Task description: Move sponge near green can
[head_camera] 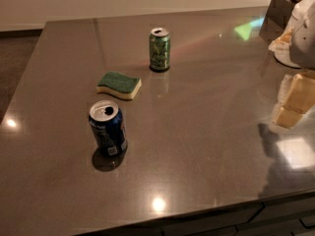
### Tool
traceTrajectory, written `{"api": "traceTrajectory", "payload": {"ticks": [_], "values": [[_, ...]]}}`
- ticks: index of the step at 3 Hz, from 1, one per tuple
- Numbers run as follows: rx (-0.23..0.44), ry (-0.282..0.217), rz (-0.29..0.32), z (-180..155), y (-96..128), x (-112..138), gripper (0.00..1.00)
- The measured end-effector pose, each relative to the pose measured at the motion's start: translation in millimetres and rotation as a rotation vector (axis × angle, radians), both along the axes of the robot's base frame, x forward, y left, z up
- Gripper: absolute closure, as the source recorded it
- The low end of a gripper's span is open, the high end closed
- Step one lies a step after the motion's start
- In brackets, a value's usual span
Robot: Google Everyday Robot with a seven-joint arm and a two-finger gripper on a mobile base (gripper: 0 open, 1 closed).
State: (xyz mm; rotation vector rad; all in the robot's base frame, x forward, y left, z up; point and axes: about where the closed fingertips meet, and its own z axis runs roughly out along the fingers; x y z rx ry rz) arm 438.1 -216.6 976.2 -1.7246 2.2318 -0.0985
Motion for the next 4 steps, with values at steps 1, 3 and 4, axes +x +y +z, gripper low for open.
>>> {"api": "traceTrajectory", "payload": {"ticks": [1, 3, 4], "values": [[0.0, 0.0, 0.0, 0.0, 0.0, 0.0, 0.0], [0.096, -0.004, 0.047, -15.5, 73.1, 69.1, 0.0], [0.142, 0.011, 0.08, -34.5, 122.9, 110.2, 0.0]]}}
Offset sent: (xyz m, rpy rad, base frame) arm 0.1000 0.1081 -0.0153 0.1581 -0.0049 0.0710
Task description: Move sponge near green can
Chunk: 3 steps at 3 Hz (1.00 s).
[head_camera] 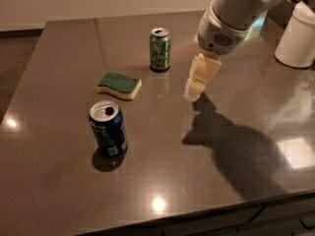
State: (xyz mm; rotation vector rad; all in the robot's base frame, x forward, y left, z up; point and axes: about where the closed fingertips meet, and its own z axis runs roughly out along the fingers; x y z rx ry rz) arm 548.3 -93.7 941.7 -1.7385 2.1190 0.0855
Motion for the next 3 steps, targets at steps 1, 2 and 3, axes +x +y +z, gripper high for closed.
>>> {"api": "traceTrajectory", "payload": {"ticks": [1, 2, 3], "values": [[0.031, 0.022, 0.04, -17.3, 40.8, 13.9, 0.0], [0.048, 0.05, 0.077, -36.0, 79.0, 20.2, 0.0], [0.057, 0.072, 0.106, -52.9, 113.1, 24.4, 0.0]]}}
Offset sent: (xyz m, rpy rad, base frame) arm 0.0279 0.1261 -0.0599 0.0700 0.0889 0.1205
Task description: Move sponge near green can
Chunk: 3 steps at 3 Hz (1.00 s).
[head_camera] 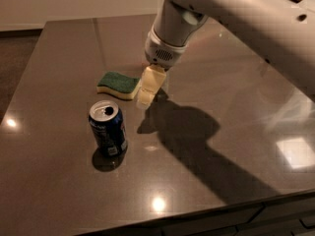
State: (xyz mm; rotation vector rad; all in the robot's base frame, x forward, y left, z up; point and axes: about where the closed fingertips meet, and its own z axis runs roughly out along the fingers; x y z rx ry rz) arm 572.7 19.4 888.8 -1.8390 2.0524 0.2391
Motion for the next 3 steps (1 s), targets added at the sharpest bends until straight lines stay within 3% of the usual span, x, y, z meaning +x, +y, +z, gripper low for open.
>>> {"api": "traceTrajectory", "payload": {"ticks": [1, 3], "values": [[0.001, 0.021, 0.017, -14.7, 22.6, 7.0, 0.0], [-0.005, 0.062, 0.036, -36.1, 45.0, 20.3, 0.0]]}}
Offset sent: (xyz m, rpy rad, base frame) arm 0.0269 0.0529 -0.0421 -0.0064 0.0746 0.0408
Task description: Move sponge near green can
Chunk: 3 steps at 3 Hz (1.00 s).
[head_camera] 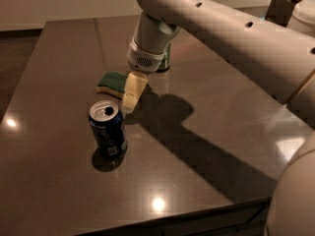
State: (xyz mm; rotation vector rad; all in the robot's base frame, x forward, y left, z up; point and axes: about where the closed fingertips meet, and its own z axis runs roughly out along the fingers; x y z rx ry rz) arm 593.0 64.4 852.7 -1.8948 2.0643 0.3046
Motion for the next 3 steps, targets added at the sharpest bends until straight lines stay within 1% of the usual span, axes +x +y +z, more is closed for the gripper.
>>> {"api": "traceTrajectory", "payload": {"ticks": [1, 2, 3], "values": [[-0.004, 0.018, -0.001, -9.3, 9.1, 3.3, 0.22], [-0.007, 0.015, -0.01, -11.3, 8.6, 5.0, 0.45], [-0.011, 0.004, -0.036, -7.7, 0.0, 6.4, 0.68]]}}
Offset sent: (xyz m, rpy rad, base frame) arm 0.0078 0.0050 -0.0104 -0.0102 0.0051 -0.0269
